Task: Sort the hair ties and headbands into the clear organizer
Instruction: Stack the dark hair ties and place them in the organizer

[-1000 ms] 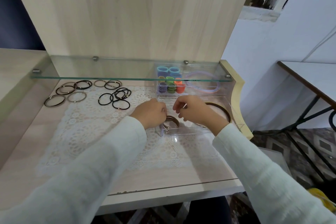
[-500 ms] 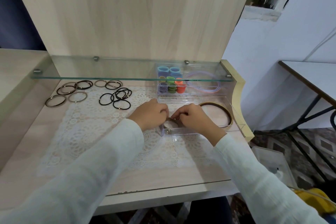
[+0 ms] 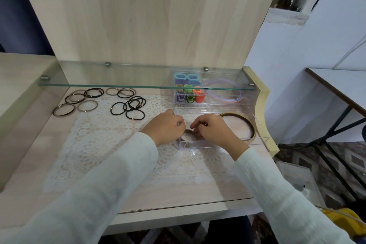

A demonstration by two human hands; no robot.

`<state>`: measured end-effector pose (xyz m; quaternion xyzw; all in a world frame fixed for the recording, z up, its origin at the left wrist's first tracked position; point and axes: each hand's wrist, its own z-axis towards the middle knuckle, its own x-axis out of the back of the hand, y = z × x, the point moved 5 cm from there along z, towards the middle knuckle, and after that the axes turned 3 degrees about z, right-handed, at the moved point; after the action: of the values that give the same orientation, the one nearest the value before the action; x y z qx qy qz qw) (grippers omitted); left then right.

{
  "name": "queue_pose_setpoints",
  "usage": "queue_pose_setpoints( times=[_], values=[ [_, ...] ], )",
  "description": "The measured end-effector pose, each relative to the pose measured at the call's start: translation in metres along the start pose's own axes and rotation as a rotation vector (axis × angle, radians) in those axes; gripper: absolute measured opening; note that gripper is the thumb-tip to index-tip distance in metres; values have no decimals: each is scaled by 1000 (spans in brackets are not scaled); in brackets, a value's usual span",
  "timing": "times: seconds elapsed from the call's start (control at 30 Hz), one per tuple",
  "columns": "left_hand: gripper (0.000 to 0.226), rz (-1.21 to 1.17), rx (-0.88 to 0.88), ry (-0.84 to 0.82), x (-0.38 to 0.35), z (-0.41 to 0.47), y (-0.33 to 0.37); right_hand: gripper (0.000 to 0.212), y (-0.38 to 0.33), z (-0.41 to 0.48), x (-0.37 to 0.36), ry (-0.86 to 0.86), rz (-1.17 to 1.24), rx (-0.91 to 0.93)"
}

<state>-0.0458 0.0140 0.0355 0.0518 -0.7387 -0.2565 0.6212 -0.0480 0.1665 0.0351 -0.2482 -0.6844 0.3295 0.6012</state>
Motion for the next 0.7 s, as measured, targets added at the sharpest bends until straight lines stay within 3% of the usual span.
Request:
queue_pose_setpoints(
  times=[0.47,0.7],
  values=[
    [27,-99,-46,72,-4,-2,-5,31,-1,-1,1,7,1,-17],
    [39,-167,-52,113,-8,-9,-12,30,2,-2,2,23,15,-42]
  ],
)
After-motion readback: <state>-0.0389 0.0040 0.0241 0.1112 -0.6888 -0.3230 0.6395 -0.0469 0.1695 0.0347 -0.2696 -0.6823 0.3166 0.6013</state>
